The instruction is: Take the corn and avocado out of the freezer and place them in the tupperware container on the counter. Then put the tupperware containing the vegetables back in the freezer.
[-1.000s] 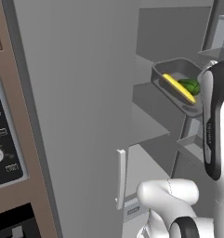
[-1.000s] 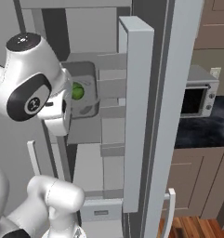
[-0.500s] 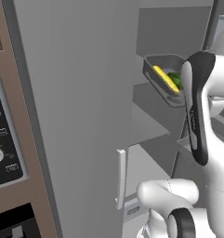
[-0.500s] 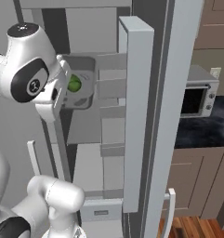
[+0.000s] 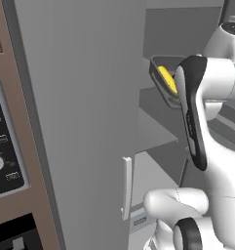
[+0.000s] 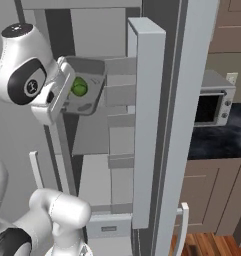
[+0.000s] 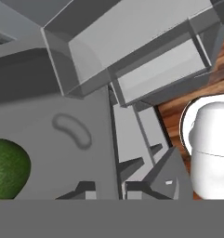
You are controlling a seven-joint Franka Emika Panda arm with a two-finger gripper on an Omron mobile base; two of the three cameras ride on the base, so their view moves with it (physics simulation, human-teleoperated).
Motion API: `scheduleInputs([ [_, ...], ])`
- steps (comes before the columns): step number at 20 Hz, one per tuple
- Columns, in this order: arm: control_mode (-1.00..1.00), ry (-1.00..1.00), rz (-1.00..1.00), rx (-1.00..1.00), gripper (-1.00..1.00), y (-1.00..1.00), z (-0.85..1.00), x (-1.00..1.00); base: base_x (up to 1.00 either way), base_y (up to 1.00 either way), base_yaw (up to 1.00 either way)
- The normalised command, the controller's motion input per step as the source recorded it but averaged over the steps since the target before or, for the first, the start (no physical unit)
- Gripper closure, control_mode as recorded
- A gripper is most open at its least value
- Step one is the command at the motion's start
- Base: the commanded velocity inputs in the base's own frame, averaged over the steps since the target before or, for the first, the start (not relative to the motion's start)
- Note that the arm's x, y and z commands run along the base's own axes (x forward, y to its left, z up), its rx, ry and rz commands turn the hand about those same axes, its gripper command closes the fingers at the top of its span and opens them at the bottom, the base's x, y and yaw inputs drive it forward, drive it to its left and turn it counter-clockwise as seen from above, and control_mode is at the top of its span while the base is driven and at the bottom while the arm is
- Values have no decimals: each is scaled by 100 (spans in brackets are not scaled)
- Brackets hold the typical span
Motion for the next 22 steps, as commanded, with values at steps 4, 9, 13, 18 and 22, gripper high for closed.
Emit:
scheduleInputs([
  [4, -100, -2, 0, 1, 100, 9, 0, 13, 0, 0, 0],
  [9, -100, -2, 0, 0, 100, 10, 0, 13, 0, 0, 0],
  [13, -100, -1, 2, 0, 100, 0, 2, 37, 0, 0, 0],
  [18, -100, -2, 12, 0, 100, 1, 1, 22, 0, 0, 0],
  [22, -100, 0, 13, 0, 100, 0, 9, 62, 0, 0, 0],
])
